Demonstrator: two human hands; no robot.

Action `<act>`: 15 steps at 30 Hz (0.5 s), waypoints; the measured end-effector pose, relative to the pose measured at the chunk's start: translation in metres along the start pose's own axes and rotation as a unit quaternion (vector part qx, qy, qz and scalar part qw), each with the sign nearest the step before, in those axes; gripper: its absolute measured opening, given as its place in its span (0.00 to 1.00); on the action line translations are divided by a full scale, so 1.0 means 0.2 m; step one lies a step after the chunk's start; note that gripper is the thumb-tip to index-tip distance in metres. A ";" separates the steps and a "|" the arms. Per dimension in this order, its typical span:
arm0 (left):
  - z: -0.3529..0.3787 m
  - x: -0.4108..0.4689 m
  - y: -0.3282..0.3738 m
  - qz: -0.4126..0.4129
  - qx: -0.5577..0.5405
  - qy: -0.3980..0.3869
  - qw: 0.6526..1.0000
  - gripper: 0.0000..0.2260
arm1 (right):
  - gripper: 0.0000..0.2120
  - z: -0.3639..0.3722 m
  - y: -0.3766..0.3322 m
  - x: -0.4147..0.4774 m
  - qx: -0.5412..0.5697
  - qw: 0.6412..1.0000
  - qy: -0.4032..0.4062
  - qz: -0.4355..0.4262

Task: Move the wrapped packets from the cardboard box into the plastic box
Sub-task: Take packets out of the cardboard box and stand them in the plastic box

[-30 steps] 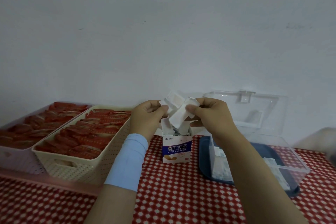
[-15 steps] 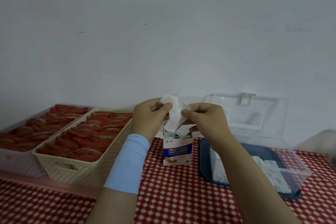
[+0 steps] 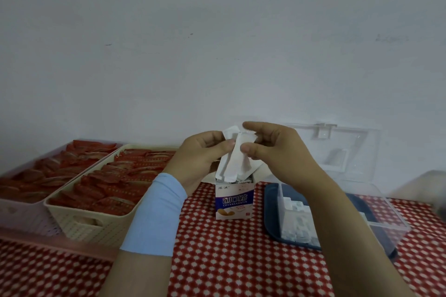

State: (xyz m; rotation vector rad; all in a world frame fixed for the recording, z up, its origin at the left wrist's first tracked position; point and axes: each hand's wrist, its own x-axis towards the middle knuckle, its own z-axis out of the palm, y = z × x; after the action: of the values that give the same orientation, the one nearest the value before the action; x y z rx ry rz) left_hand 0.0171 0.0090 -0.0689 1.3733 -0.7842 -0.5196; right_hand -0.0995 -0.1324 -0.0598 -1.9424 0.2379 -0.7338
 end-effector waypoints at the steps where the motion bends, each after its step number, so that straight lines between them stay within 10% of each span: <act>1: 0.00 0.00 0.00 -0.009 -0.025 -0.014 1.000 0.10 | 0.11 0.00 0.00 0.00 -0.007 1.000 -0.005 0.002; 15: 0.02 -0.02 0.00 -0.066 -0.113 -0.113 0.985 0.26 | 0.04 0.01 0.00 0.00 0.087 0.995 -0.049 0.003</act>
State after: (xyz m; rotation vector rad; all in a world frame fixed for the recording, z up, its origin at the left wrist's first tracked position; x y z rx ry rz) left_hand 0.0108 0.0087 -0.0693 1.1728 -0.7926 -0.8551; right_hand -0.0990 -0.1316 -0.0610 -1.8056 0.1168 -0.6320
